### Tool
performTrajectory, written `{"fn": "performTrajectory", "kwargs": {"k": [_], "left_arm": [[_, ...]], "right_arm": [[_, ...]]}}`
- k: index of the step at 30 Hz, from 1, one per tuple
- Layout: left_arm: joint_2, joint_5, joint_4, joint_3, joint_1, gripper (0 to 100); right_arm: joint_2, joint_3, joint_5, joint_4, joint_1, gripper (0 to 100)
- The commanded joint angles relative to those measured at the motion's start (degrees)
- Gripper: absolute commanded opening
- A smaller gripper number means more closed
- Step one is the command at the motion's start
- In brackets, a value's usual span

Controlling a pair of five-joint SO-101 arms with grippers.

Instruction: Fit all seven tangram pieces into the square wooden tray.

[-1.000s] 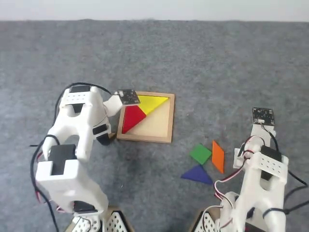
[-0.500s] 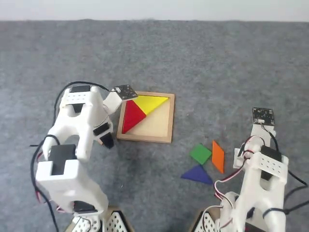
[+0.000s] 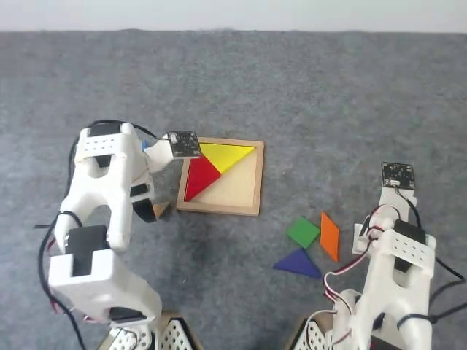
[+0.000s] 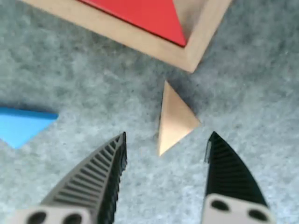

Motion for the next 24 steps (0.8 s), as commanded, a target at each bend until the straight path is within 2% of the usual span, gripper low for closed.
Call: {"fn": "performTrajectory", "kwargs": {"k": [1, 8, 17, 24], "left_arm": [[-3.4, -0.8, -2.6, 2.1, 0.5, 27], [-3.4, -0.8, -11.7, 7.9, 1.0, 27], [-2.3, 4.6, -12.5, 7.9, 1.6, 26], [1.8, 8.3, -9.3, 3.3, 1.8, 26]], "right_arm": [[0.0, -0.3, 0.9, -0.9, -0.5, 8.4], [0.0, -0.3, 0.9, -0.9, -0.5, 8.4], [0.0, -0.3, 0.9, -0.8, -0.5, 8.4], [0.0, -0.3, 0.9, -0.8, -0.5, 8.4]]}}
